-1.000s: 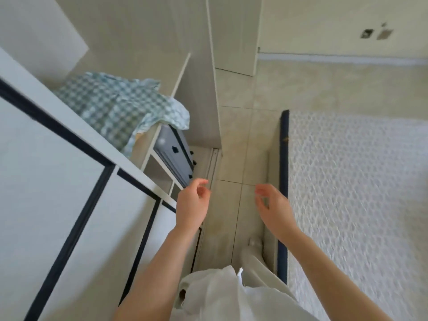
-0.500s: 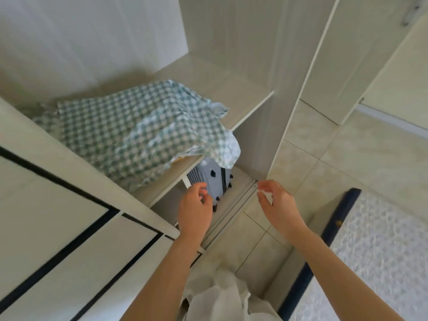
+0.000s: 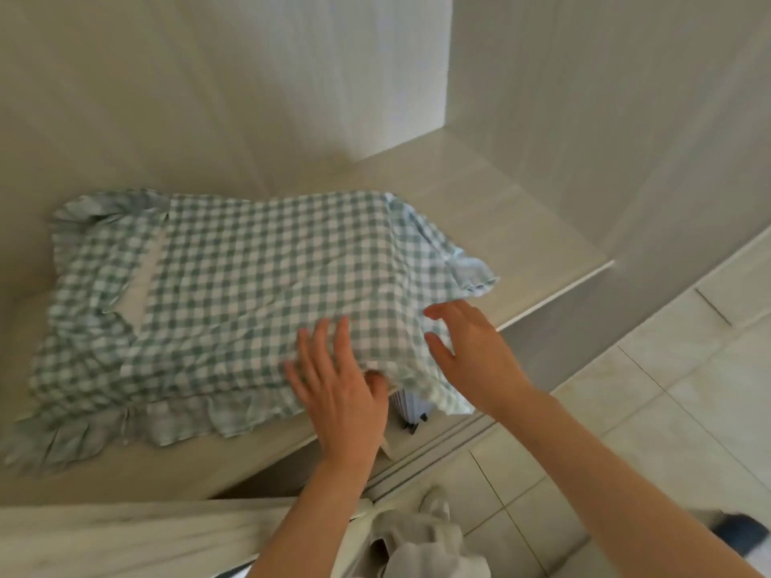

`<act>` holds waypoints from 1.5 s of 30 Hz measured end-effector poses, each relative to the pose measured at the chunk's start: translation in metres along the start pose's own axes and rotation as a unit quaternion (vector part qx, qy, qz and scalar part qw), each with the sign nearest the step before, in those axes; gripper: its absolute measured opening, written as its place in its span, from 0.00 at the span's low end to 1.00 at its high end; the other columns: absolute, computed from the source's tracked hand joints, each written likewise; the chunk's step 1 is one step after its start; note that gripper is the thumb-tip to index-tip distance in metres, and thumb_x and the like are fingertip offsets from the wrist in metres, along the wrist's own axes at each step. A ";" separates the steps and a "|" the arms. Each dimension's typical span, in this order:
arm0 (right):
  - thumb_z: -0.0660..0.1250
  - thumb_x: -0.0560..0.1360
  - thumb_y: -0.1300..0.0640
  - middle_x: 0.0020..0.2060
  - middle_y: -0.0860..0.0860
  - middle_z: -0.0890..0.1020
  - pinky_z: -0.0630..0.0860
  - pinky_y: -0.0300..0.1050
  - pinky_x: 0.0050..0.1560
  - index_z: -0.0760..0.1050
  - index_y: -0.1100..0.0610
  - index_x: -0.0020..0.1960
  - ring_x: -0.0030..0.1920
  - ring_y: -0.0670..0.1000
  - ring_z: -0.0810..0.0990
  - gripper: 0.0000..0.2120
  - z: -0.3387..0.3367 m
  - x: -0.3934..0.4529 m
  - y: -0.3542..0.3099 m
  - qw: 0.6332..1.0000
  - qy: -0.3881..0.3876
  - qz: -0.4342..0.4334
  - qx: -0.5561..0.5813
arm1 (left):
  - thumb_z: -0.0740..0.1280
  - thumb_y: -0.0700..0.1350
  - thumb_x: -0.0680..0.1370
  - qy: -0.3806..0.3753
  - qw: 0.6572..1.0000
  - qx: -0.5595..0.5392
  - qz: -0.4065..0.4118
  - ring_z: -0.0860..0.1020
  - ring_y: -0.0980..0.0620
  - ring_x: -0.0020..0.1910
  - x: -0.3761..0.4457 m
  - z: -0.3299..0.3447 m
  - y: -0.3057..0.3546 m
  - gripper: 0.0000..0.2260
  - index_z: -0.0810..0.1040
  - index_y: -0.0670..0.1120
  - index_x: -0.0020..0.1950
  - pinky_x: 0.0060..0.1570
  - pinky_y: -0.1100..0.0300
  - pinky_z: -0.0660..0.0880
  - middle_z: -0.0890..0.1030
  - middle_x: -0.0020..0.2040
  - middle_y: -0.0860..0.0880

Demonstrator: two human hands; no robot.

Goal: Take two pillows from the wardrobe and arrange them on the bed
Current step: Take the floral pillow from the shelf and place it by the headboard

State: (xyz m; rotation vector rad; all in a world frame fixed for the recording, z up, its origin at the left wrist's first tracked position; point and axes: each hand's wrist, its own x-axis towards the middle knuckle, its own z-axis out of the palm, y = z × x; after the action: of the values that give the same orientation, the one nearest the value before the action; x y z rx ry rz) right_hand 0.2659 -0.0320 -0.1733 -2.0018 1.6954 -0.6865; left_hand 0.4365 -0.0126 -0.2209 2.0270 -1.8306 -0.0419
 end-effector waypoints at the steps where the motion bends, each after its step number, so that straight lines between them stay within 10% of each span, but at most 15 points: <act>1: 0.62 0.79 0.55 0.60 0.54 0.76 0.70 0.46 0.61 0.72 0.58 0.65 0.60 0.54 0.73 0.16 0.003 0.010 -0.003 0.999 -0.022 -0.026 -0.013 | 0.78 0.48 0.66 -0.004 1.000 -0.001 -0.017 0.58 0.37 0.78 0.004 0.002 -0.004 0.42 0.64 0.46 0.76 0.72 0.30 0.55 0.66 0.77 0.41; 12: 0.63 0.71 0.33 0.76 0.63 0.43 0.46 0.65 0.73 0.39 0.62 0.77 0.74 0.69 0.40 0.52 0.042 0.072 -0.014 0.898 -0.188 -0.244 -0.314 | 0.84 0.55 0.58 -0.030 0.997 0.044 -0.058 0.48 0.39 0.80 0.007 0.011 -0.043 0.58 0.54 0.55 0.80 0.71 0.28 0.47 0.54 0.82 0.47; 17: 0.60 0.80 0.52 0.75 0.68 0.41 0.64 0.64 0.68 0.35 0.66 0.75 0.72 0.74 0.40 0.40 0.059 0.075 -0.017 0.898 -0.207 -0.208 -0.328 | 0.81 0.48 0.66 -0.011 0.995 0.040 -0.094 0.47 0.41 0.81 0.012 0.016 -0.037 0.51 0.52 0.55 0.80 0.74 0.32 0.48 0.54 0.82 0.46; 22: 0.73 0.70 0.56 0.64 0.64 0.75 0.78 0.50 0.54 0.70 0.65 0.68 0.65 0.64 0.73 0.29 0.028 0.104 -0.009 0.874 -0.165 -0.245 -0.386 | 0.79 0.38 0.64 -0.008 0.990 0.092 -0.104 0.53 0.41 0.80 0.020 0.021 -0.012 0.50 0.56 0.51 0.80 0.73 0.34 0.56 0.57 0.81 0.46; 31: 0.69 0.73 0.65 0.65 0.59 0.74 0.79 0.50 0.51 0.66 0.64 0.67 0.67 0.60 0.72 0.25 -0.045 0.108 0.070 0.894 -0.188 -0.220 -0.343 | 0.81 0.41 0.62 -0.010 0.987 0.117 -0.106 0.49 0.40 0.80 0.003 0.033 0.036 0.53 0.55 0.52 0.81 0.74 0.34 0.50 0.57 0.81 0.48; 38: 0.65 0.77 0.58 0.77 0.59 0.39 0.58 0.58 0.73 0.41 0.59 0.77 0.76 0.63 0.40 0.40 -0.075 0.067 0.113 0.904 -0.211 -0.130 -0.349 | 0.74 0.29 0.63 0.071 0.974 0.181 -0.116 0.62 0.41 0.77 -0.026 0.034 0.029 0.46 0.63 0.49 0.78 0.73 0.37 0.53 0.66 0.78 0.47; 45: 0.64 0.78 0.53 0.77 0.59 0.42 0.47 0.63 0.74 0.43 0.61 0.77 0.75 0.67 0.39 0.39 -0.038 0.066 0.059 0.871 -0.195 -0.344 -0.292 | 0.70 0.29 0.65 0.172 0.979 0.077 -0.083 0.73 0.41 0.66 -0.010 0.032 0.025 0.26 0.81 0.42 0.63 0.66 0.36 0.63 0.83 0.60 0.45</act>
State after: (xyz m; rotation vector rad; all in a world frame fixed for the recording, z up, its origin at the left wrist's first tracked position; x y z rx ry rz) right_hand 0.2050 -0.1072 -0.1730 -2.9633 0.9831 0.0942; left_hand 0.4026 -0.0132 -0.2445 2.1289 -1.4885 0.3916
